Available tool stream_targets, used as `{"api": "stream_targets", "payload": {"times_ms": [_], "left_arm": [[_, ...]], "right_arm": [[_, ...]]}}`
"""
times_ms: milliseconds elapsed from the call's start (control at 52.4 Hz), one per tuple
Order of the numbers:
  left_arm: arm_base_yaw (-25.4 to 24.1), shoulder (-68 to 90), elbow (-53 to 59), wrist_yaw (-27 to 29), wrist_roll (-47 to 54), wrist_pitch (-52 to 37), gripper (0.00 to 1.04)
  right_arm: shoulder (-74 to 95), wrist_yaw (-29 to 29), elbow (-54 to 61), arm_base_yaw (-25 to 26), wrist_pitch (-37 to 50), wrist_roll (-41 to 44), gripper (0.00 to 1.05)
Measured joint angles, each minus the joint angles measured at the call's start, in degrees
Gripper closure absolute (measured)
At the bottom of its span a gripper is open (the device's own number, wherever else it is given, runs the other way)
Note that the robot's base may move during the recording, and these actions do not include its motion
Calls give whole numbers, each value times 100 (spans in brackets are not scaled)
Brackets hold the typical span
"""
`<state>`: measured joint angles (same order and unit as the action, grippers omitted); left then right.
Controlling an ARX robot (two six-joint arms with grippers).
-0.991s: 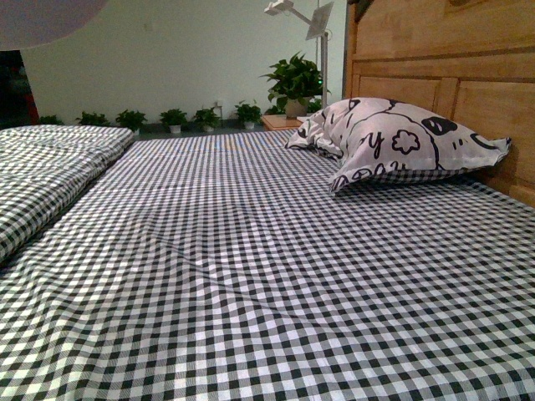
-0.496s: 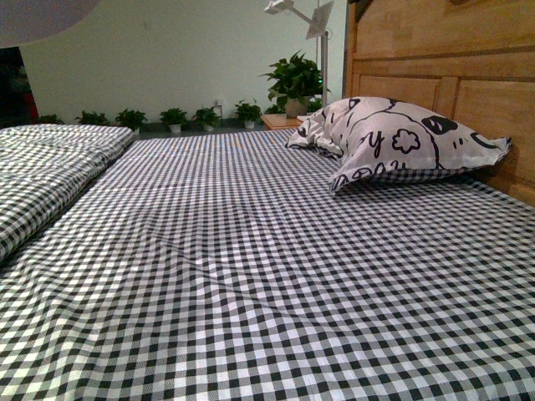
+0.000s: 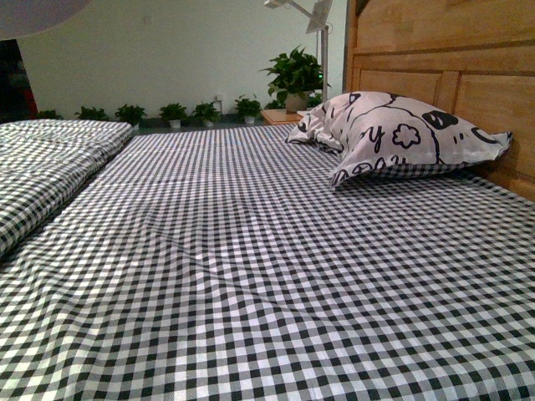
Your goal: Clean up trash
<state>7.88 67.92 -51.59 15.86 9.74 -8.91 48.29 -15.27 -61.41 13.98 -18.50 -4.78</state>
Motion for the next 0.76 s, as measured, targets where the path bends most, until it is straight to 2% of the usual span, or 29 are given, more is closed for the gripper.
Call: {"api": "stream_targets", "payload": {"times_ms": [763], "left_arm": [[0,0,0,2,0,0,81]], "right_arm": [[0,0,0,-2,0,0,84]]}}
